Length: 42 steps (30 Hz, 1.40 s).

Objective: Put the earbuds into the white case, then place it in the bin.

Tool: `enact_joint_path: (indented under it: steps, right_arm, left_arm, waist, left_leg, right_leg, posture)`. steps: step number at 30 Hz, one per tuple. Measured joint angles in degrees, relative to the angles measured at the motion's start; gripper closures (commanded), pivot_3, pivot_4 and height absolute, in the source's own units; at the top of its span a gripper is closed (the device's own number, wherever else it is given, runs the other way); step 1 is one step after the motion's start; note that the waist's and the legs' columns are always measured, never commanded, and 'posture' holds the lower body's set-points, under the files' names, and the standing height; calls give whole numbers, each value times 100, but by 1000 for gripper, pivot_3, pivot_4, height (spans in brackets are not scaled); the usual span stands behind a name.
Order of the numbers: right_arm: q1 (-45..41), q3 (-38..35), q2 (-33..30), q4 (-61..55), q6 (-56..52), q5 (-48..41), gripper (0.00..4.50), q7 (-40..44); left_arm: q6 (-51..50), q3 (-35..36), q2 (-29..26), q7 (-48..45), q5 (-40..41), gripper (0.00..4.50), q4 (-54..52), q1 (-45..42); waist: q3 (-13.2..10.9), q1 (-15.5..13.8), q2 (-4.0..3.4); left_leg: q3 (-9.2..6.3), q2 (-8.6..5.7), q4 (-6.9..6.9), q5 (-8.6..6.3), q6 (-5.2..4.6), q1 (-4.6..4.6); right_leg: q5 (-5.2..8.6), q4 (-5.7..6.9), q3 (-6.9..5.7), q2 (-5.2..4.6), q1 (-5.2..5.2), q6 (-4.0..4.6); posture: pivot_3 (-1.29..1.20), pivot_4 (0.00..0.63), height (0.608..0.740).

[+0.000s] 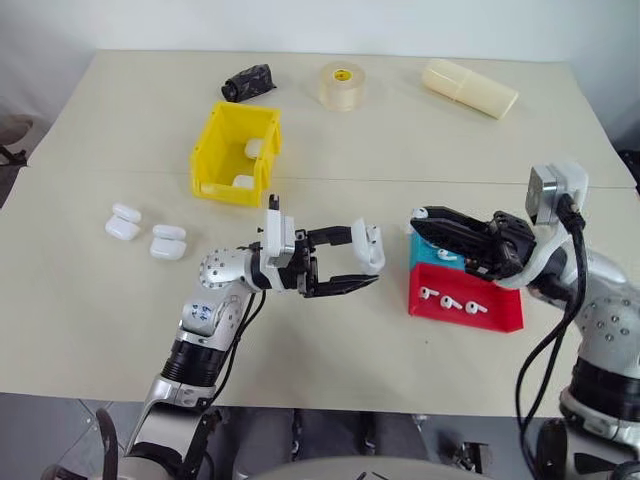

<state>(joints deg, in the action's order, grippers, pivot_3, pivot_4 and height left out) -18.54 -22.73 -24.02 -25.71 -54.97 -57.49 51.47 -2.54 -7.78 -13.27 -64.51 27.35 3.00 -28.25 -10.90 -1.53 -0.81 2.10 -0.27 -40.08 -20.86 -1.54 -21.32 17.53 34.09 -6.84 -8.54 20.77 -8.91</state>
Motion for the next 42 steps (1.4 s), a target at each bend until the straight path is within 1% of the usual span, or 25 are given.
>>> enact_joint_path:
  steps: [4, 11, 24, 32, 35, 36, 39, 41, 42]
  right_arm:
    - [238, 139, 117, -339, 138, -331, 3925, -476]
    - [599, 618, 119, -580, 567, -412, 3925, -716]
    - [907, 1132, -392, -565, 1311, 3, 3925, -474]
    - [910, 1241, -487, -568, 1300, -283, 1276, -442]
    - [914, 1207, -687, -568, 1337, -343, 300, -398]
    - [932, 1166, -758, -561, 1346, -338, 36, -385]
    - [1155, 1040, -1278, -348, 1317, -173, 36, -291]
    - [1339, 776, -1712, -139, 1356, -7, 36, -77]
    - [1406, 613, -1921, -52, 1386, 76, 221, 48]
  left_arm:
    - [-67, 0, 38, -8, 5, 1758, 11, -74]
    - [-177, -1, 77, -34, 28, 1758, 11, -85]
    - [-301, -11, 88, -120, 15, 1758, 13, -67]
    - [-380, 70, 91, -120, 16, 1758, 12, -28]
    - [-380, 107, 99, -126, 16, 1758, 12, -14]
    - [-375, 105, 101, -139, 16, 1758, 11, -13]
    - [-219, 87, 113, -265, 54, 1758, -113, -11]
    - [3, 64, -42, -341, -40, 1758, -165, 2]
    - [133, 65, -148, -367, -131, 1758, -170, 4]
  waist:
    - [0, 14, 0]
    - [0, 17, 0]
    - [0, 15, 0]
    - [0, 11, 0]
    - [0, 8, 1]
    - [0, 2, 1]
    - [0, -9, 3]
    - [0, -1, 3]
    - [0, 0, 3]
  left_leg:
    - [2, -1, 3, 0, -1, 1]
    - [8, 1, 2, 0, 0, 3]
    - [9, 0, 3, 0, -1, 3]
    - [7, 1, 3, -1, -1, 3]
    - [7, 0, 2, -1, -2, 3]
    - [7, 0, 2, -1, -2, 3]
    - [5, -1, 2, -2, -3, 3]
    - [8, -2, 3, -2, -4, 3]
    - [9, -2, 3, -2, -4, 3]
  right_leg:
    - [0, 1, 2, 2, 2, 0]
    - [0, 3, 6, 5, 4, 0]
    - [0, 1, 7, 5, 3, 0]
    - [0, 1, 6, 5, 3, 0]
    - [0, 0, 6, 3, 2, 0]
    - [0, 0, 6, 3, 2, 0]
    - [0, -3, 3, 1, -3, 0]
    - [0, -4, 4, 0, -2, 0]
    - [0, -5, 3, 1, -2, 0]
  posture:
    - [0, 150, 740]
    - [0, 150, 740]
    - [0, 150, 740]
    - [0, 150, 740]
    - [0, 150, 740]
    - [0, 150, 740]
    - [0, 150, 740]
    - [0, 150, 740]
    - [0, 150, 740]
